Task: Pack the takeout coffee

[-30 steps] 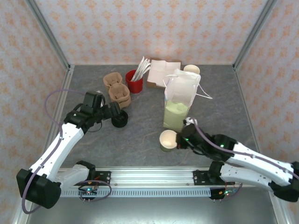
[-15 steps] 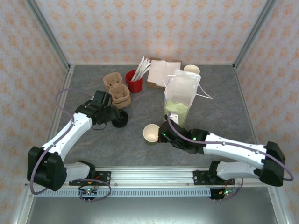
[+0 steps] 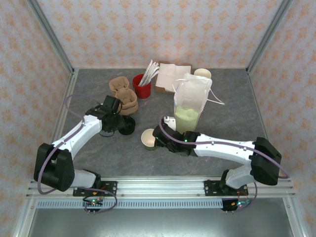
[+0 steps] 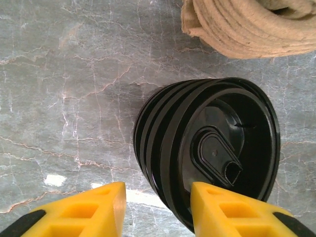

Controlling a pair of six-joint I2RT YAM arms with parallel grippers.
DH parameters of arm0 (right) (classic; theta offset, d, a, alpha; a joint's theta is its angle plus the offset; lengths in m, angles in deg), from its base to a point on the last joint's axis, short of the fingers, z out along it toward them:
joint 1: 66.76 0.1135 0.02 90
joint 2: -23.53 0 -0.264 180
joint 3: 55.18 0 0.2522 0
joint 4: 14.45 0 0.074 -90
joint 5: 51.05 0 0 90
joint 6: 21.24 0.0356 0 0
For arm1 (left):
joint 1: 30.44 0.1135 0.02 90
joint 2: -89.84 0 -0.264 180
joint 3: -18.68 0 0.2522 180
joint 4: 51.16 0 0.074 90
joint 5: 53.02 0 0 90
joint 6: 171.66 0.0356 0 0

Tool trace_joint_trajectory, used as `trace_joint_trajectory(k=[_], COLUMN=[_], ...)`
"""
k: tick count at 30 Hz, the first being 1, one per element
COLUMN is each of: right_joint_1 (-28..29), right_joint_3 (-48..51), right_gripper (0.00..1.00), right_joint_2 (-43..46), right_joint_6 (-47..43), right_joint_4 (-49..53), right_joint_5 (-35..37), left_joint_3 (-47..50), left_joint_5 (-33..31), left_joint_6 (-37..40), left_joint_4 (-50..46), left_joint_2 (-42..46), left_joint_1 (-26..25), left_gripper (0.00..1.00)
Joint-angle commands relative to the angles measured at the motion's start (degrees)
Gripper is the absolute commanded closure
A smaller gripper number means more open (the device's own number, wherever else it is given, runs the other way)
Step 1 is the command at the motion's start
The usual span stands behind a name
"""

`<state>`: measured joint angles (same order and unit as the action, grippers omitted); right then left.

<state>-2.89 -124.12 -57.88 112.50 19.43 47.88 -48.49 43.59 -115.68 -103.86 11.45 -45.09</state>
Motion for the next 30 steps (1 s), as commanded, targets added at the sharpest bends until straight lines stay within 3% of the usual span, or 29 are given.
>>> trace_joint_trajectory(k=[1, 7, 15, 25, 30], right_joint_1=[0.37, 0.36, 0.09, -0.63, -1.05], right_joint_3=[-2.89, -4.69, -5.20, -4.94, -4.94], right_gripper=[1.00, 1.00, 1.00, 1.00, 0.95], right_joint_2=[-1.73, -4.69, -6.08, -7.53, -8.06], right_joint_6=[1.23, 1.05, 0.90, 1.17, 1.43], right_joint_4=[-0.03, 0.94, 0.72, -0.51, -0.70], right_joint_5=[2.57, 3.54, 3.98, 3.46, 2.87], left_joint_3=[-1.88, -2.06, -2.55, -3.19, -3.50], left_joint_5=[-0.63, -0.18, -0.27, 0.07, -0.11], left_joint_6=[0.70, 0.94, 0.65, 0.88, 1.21], left_joint_4=[0.43, 0.96, 1.49, 1.85, 1.65], left_joint_2=[-0.76, -1.91, -2.48, -3.96, -4.56], left_joint_1=[-0.60, -0.55, -0.57, -0.63, -0.60], left_gripper=[0.63, 0.65, 0.59, 0.64, 0.66])
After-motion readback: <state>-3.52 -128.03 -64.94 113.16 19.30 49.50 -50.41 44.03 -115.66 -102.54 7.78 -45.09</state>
